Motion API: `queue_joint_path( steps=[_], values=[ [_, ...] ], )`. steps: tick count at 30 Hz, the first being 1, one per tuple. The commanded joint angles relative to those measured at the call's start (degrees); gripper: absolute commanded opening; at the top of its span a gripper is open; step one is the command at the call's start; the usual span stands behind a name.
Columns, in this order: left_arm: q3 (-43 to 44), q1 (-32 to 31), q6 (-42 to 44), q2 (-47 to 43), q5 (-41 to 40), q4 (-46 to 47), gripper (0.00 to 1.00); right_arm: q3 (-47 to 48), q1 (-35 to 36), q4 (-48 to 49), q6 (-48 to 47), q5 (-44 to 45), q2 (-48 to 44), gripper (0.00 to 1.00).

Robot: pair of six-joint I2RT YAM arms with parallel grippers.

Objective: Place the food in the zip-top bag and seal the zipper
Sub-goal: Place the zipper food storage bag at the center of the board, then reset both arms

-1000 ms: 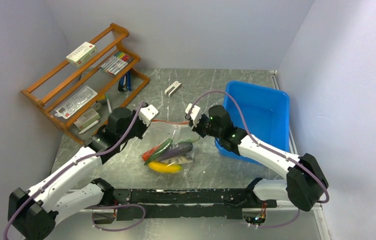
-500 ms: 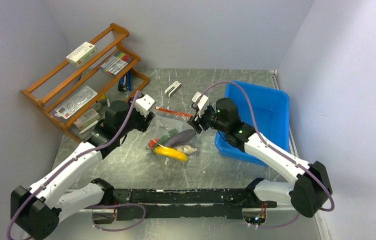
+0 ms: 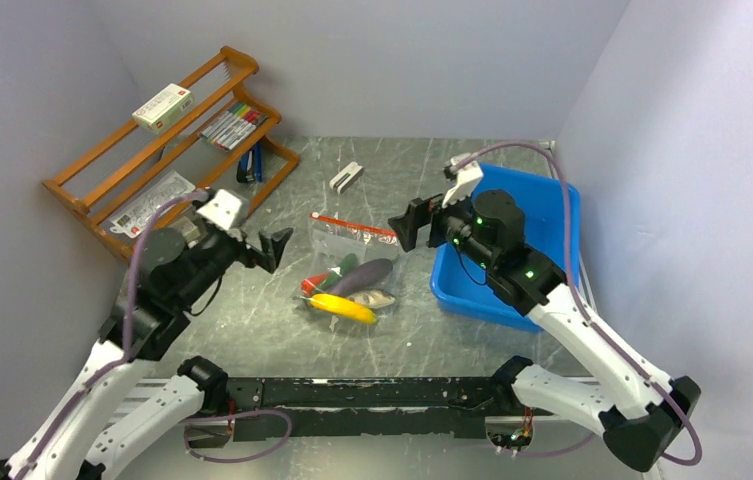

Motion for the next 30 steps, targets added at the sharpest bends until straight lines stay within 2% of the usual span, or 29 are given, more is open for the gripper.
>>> queue_joint_path(
  steps=[1,9,12,16,22,30],
  values=[
    [2.9,0.18,-10.32,-4.61,-6.57,-4.02,0.99,4.1,-0.15,-7.25,12.72,9.67,-5.03,1.0],
    [10.4,0.18,-22.58,-3.74,-13.39,-16.8,0.99,4.19,-0.19,-15.25,20.66,19.49,-12.65,1.0],
    [8.92,0.18,-28.21,-3.36,-15.63,-19.49,0.99,2.76,-0.17,-18.47,21.37,22.97,-13.88,1.0],
    [4.46,0.18,-28.96,-3.93,-17.45,-19.97,0.99,0.06,-0.17,-19.16,22.0,23.74,-14.66,1.0],
    [1.6,0.18,-28.24,-6.24,-17.63,-18.05,0.99,0.88,-0.16,-21.15,23.29,24.08,-14.77,1.0],
    [2.5,0.18,-27.51,-7.71,-18.0,-18.93,0.99,1.17,-0.18,-21.95,22.59,23.62,-14.02,1.0]
  ],
)
